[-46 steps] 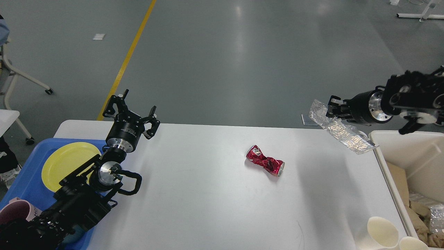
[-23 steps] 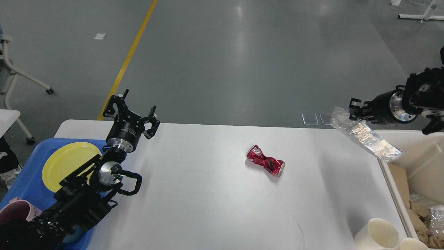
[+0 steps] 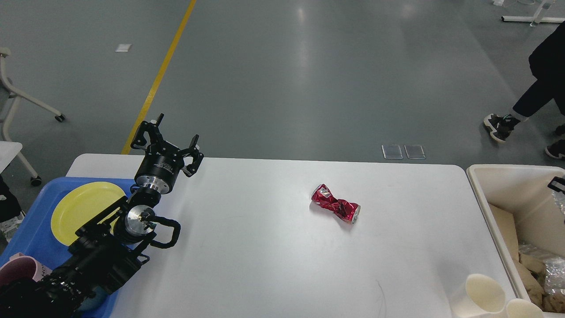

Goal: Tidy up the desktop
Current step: 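Carry the foil item over the white bin and release it, then reach the right gripper toward the crushed red can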

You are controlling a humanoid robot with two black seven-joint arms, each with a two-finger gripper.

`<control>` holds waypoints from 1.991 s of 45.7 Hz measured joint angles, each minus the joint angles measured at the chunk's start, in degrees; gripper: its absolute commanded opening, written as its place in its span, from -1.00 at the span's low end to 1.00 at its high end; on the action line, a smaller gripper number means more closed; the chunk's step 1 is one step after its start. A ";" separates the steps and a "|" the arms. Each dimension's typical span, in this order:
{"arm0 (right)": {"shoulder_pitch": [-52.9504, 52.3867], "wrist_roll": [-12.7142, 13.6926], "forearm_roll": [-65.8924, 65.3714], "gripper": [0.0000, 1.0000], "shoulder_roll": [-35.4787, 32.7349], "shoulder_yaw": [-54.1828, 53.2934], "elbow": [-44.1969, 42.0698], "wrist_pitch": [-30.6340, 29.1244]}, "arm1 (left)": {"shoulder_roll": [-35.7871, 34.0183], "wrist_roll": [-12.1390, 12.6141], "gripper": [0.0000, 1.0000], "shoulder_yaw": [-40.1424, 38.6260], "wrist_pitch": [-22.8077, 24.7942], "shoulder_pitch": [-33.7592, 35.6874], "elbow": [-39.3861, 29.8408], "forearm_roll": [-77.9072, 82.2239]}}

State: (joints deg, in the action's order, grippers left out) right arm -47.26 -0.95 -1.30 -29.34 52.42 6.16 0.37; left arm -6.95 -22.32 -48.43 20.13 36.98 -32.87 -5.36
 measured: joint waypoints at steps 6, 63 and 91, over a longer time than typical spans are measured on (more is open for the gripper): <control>2.69 2.00 1.45 0.02 1.53 -0.42 -0.48 3.71 | 0.02 0.00 0.92 0.00 0.00 -0.01 0.00 0.00; -39.20 1.75 0.10 1.00 -4.75 -0.22 56.21 -0.83 | 0.02 0.00 0.92 0.00 0.00 0.00 0.00 0.00; -36.71 1.74 -0.50 1.00 0.48 2.88 64.12 2.44 | 0.04 0.00 0.92 0.00 0.00 -0.02 0.00 0.00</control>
State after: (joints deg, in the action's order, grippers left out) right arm -83.97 0.79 -1.80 -28.86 55.31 70.28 2.81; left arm -6.91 -22.32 -48.43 20.13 36.97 -32.87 -5.36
